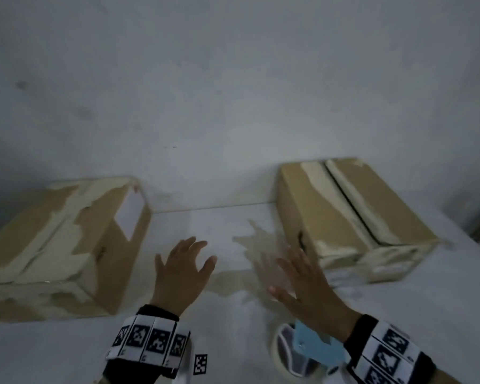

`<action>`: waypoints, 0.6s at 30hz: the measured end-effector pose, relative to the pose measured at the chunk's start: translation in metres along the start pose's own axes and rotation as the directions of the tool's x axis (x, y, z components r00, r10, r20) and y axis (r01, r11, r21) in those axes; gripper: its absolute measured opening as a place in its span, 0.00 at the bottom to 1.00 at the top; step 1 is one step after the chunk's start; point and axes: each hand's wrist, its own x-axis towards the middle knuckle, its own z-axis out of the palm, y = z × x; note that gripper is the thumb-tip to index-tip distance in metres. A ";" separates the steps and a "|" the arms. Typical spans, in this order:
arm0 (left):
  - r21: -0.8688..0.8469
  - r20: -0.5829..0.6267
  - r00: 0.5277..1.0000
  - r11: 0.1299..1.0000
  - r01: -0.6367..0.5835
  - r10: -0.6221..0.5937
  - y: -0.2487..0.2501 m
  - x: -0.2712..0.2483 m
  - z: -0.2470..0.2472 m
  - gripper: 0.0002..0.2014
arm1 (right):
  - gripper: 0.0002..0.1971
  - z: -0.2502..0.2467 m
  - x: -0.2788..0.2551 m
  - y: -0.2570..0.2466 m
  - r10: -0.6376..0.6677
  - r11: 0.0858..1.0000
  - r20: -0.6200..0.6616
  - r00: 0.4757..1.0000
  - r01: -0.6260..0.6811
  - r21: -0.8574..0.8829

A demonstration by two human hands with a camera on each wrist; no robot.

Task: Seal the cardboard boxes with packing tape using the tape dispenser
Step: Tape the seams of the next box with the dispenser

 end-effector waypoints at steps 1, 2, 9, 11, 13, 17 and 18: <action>0.009 0.017 1.000 1.000 -0.003 0.003 0.013 -0.003 0.011 0.23 | 0.59 0.000 -0.012 0.017 -0.001 1.000 0.004 1.000 0.001 -0.010; 0.015 0.034 0.999 1.000 0.000 -0.001 0.027 -0.009 0.021 0.23 | 0.59 0.002 -0.026 0.034 -0.017 1.000 0.007 1.000 0.017 -0.025; 0.024 0.100 0.994 0.999 0.046 -0.048 0.073 -0.037 0.074 0.22 | 0.55 0.023 -0.091 0.098 0.019 0.999 0.093 0.995 -0.015 -0.046; 0.024 0.093 0.993 0.998 0.065 -0.067 0.078 -0.043 0.083 0.22 | 0.56 0.031 -0.103 0.108 0.049 0.997 0.159 0.986 -0.039 -0.070; 0.030 0.094 0.992 0.996 0.087 -0.089 0.082 -0.048 0.089 0.22 | 0.53 0.043 -0.108 0.115 0.032 0.998 0.169 0.985 -0.023 -0.057; 0.061 0.083 0.990 0.992 0.112 -0.117 0.085 -0.052 0.093 0.21 | 0.46 0.057 -0.104 0.117 -0.042 0.999 0.100 0.994 0.044 -0.017; 0.065 0.076 0.989 0.991 0.120 -0.125 0.084 -0.051 0.092 0.21 | 0.47 0.059 -0.102 0.117 -0.027 1.000 0.120 0.992 0.028 -0.003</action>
